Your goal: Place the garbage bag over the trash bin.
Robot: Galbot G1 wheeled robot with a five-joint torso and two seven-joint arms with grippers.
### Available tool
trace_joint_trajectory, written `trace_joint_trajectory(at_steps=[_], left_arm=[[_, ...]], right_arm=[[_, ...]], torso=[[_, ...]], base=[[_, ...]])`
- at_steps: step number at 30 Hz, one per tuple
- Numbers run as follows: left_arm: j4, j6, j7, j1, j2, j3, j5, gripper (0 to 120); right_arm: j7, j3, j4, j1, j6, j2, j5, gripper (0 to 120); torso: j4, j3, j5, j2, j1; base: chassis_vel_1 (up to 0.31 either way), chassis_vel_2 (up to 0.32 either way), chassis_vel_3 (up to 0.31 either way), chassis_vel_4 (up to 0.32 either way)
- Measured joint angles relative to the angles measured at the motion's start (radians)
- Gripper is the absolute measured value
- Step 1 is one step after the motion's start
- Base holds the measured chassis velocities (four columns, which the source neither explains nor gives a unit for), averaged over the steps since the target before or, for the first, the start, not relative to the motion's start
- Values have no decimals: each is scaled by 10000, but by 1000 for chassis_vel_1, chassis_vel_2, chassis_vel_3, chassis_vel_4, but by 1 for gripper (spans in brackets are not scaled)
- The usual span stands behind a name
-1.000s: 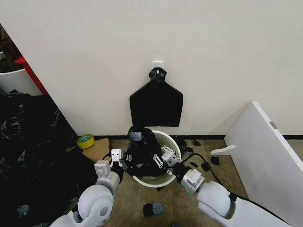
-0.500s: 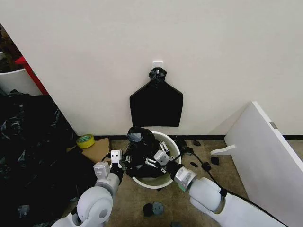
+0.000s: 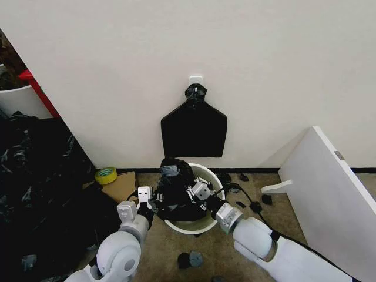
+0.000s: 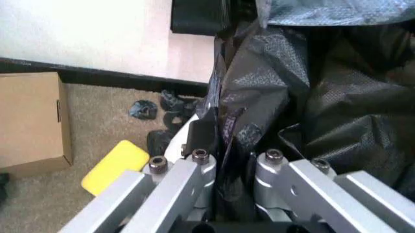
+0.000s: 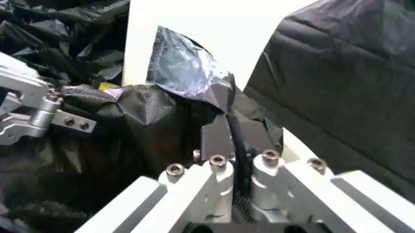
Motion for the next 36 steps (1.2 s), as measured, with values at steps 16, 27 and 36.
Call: trace_joint_trajectory(at_steps=[16, 27, 36], left_arm=[[-132, 2, -12, 199, 87, -48, -6, 5], [-516, -2, -11, 461, 232, -265, 97, 5], [-802, -57, 26, 520, 249, -315, 122, 5]], right_arm=[[912, 783, -350, 491, 396, -218, 1341, 0], [2217, 1321, -700, 194, -944, -557, 1392, 0], [1472, 1741, -1691, -77, -55, -928, 1631, 0]], torso=[[1, 0, 1, 2, 0], [0, 0, 1, 2, -1], [0, 0, 2, 2, -1]], base=[[0, 0, 0, 0], [0, 0, 0, 0], [0, 0, 0, 0]])
